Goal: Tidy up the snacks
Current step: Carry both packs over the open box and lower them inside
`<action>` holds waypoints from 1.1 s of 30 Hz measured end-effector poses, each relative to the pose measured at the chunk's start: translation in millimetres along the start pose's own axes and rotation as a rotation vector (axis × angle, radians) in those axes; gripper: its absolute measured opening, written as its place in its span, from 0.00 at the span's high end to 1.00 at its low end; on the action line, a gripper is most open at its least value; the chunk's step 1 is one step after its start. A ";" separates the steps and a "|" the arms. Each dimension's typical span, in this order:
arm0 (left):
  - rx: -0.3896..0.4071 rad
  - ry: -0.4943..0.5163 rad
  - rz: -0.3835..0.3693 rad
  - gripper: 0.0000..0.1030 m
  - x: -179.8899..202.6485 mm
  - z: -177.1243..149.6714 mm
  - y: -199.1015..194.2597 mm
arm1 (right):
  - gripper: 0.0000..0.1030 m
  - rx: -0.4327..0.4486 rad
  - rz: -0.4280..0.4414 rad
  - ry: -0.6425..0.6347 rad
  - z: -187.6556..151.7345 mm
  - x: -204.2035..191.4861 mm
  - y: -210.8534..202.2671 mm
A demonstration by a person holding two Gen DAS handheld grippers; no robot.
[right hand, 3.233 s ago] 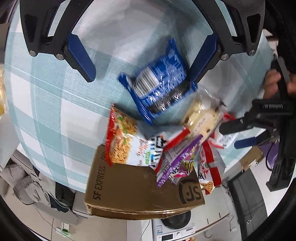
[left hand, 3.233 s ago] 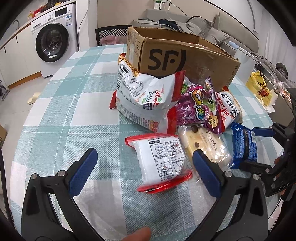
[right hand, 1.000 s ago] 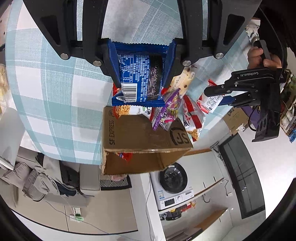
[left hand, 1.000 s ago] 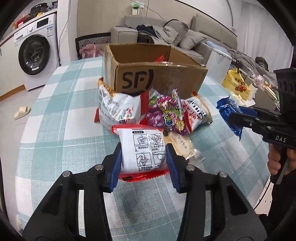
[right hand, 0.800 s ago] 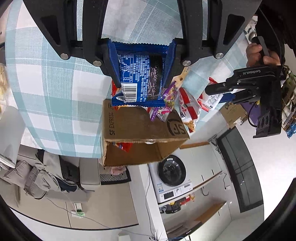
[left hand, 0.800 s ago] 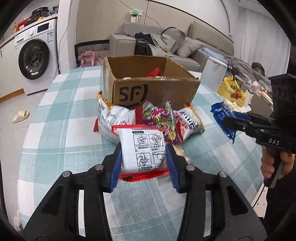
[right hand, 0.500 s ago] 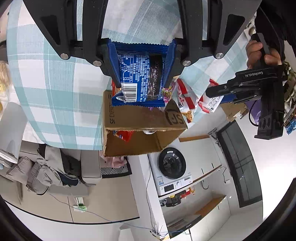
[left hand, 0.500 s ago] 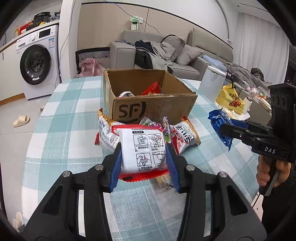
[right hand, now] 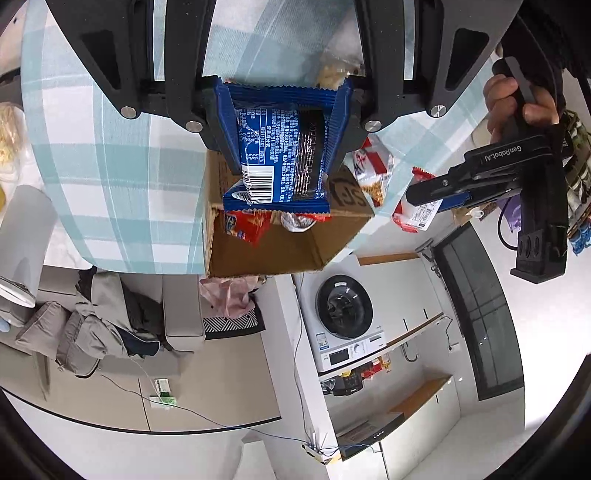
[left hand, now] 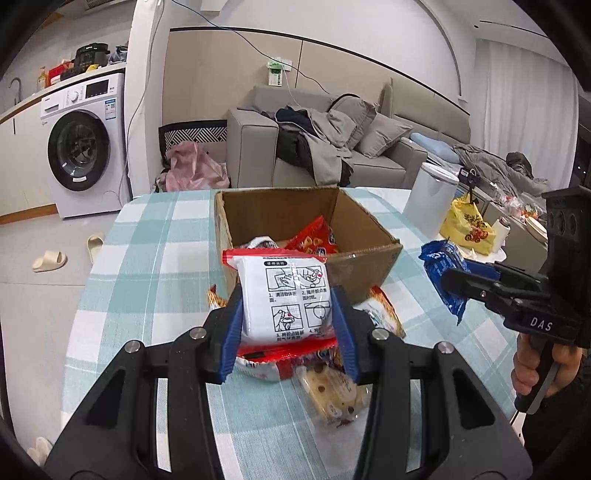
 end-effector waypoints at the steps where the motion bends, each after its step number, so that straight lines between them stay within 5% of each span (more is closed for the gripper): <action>1: 0.003 -0.004 0.001 0.59 -0.9 3.2 1.5 | 0.57 0.003 0.001 0.002 3.0 0.3 0.6; 15: 0.034 -0.004 0.034 0.59 -2.2 47.9 34.4 | 0.57 0.040 0.024 0.037 37.8 7.3 22.1; 33: 0.077 -0.004 0.072 0.59 14.8 65.5 107.3 | 0.57 0.106 0.027 0.114 58.1 33.7 55.6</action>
Point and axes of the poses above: each gripper's, at about its wrist camera, not at the fingertips, and y roughly the way its jaws point, x to its right, z to its top, the point moved 6 cm from there along y, roughly the way its jaws point, and after that the axes turned 11 degrees about z, right-handed, at the moved point
